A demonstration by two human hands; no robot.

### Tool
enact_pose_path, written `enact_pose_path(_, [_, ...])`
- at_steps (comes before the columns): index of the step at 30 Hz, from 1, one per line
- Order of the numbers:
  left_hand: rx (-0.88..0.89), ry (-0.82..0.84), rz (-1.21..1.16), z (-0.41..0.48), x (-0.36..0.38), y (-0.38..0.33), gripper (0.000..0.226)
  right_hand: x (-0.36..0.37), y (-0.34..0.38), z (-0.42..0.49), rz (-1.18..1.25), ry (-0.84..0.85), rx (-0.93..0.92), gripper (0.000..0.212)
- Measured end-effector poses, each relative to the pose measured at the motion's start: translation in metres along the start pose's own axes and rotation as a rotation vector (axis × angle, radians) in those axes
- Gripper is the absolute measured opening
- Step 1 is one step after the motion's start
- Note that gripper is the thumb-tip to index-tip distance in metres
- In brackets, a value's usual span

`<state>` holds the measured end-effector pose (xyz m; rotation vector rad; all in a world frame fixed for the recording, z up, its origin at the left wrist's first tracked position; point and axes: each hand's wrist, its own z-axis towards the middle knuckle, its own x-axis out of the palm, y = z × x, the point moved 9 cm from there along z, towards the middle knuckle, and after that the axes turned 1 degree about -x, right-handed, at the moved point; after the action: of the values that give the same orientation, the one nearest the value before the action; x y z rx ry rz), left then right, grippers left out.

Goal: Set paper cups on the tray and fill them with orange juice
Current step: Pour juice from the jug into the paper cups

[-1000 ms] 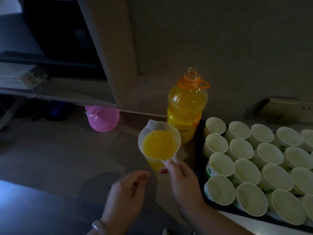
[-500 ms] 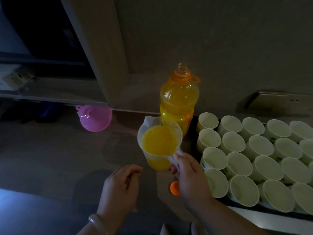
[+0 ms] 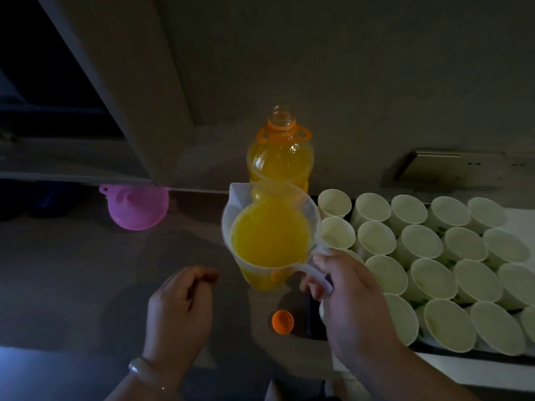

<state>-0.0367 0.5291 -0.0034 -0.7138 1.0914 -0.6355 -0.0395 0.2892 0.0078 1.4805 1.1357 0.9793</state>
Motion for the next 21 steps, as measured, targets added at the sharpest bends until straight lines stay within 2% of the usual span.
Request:
enact_pose_path(3, [-0.007,0.014,-0.013,0.000,0.008,-0.008,0.025,-0.010,0.010,0.003,0.073,-0.002,0.001,0.042])
enact_pose_path(5, [-0.013,0.014,-0.019,0.000,0.013,-0.012,0.024,-0.017,0.014,0.006,0.093,0.015,0.013,0.035])
enact_pose_path(10, [-0.021,0.011,-0.021,0.003,0.025,-0.025,0.024,-0.042,0.031,0.013,-0.026,0.003,-0.085,0.036])
enact_pose_path(17, [-0.038,0.011,-0.046,0.003,0.042,-0.045,0.027,-0.073,0.028,0.026,0.149,-0.054,0.068,0.045])
enact_pose_path(21, [-0.015,0.007,-0.037,0.003,0.055,-0.058,0.026,-0.094,0.040,0.030,0.143,-0.087,0.040,0.048])
